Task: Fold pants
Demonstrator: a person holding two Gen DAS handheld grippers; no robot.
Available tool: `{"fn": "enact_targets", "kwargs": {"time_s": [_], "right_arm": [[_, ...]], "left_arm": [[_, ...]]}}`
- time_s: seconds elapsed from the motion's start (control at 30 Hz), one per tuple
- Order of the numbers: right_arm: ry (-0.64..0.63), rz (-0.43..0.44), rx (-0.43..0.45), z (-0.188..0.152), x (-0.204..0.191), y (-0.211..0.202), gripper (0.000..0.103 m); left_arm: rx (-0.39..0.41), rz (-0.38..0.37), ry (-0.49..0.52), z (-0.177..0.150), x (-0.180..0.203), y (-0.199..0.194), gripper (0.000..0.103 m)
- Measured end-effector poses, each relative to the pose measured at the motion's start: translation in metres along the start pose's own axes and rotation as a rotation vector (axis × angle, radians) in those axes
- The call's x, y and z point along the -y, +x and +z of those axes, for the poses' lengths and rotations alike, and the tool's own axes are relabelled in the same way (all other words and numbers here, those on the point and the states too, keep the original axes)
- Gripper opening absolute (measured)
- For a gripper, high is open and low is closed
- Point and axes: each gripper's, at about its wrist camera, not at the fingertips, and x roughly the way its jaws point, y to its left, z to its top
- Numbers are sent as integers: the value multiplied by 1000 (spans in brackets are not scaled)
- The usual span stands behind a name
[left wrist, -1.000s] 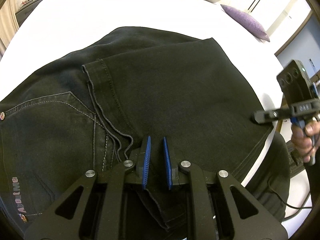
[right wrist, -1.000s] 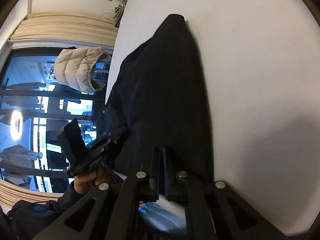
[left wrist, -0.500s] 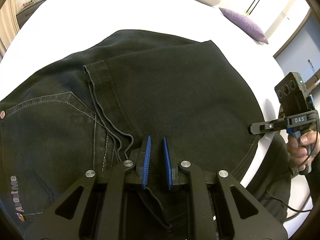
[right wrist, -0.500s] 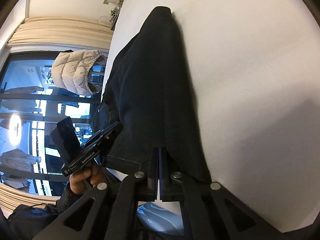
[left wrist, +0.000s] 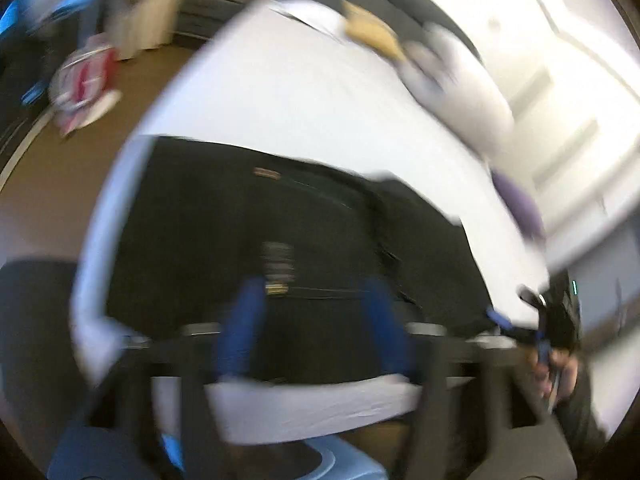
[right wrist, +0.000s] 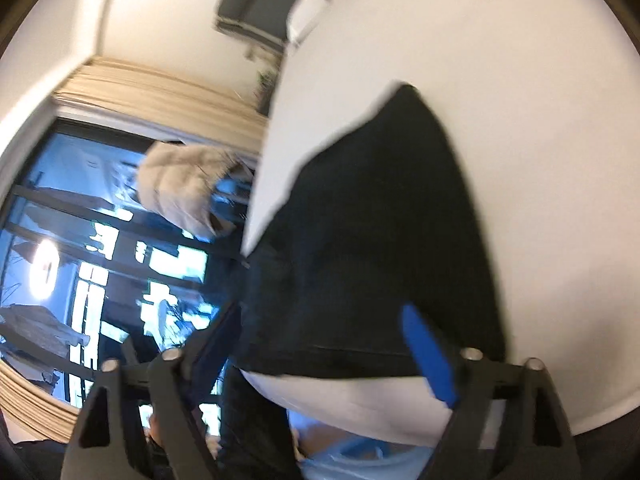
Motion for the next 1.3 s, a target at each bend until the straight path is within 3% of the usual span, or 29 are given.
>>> {"fn": "enact_targets", "kwargs": {"time_s": [0.03, 0.13, 0.3, 0.47, 0.7, 0.8, 0.87, 0.93, 1.1, 1.3], "right_arm": [[3, 22, -8, 0, -4, 4, 86], [-3, 99, -50, 4, -23, 25, 81], [-7, 197, -105, 14, -49, 67, 77], [-32, 235, -151, 14, -69, 96, 72], [-23, 234, -193, 21, -70, 117, 71], [-21, 232, -204, 26, -66, 119, 71], [-23, 224, -212, 28, -66, 123, 71], [-28, 214, -229, 31, -65, 127, 71], [-40, 116, -288, 39, -61, 144, 65], [-32, 31, -387, 52, -52, 178, 64]], "left_arm": [[36, 12, -67, -4, -18, -13, 76], [47, -13, -267, -16, -67, -30, 76], [18, -114, -478, -27, -116, -16, 76], [2, -194, -565, -32, -142, 2, 76], [47, -292, -680, -40, -156, 18, 75], [54, -305, -683, -38, -158, 21, 67], [45, -311, -690, -34, -156, 28, 44], [30, -307, -698, -34, -155, 32, 30], [36, -276, -664, -25, -152, 29, 20], [85, -230, -469, 2, -114, 9, 16]]}}
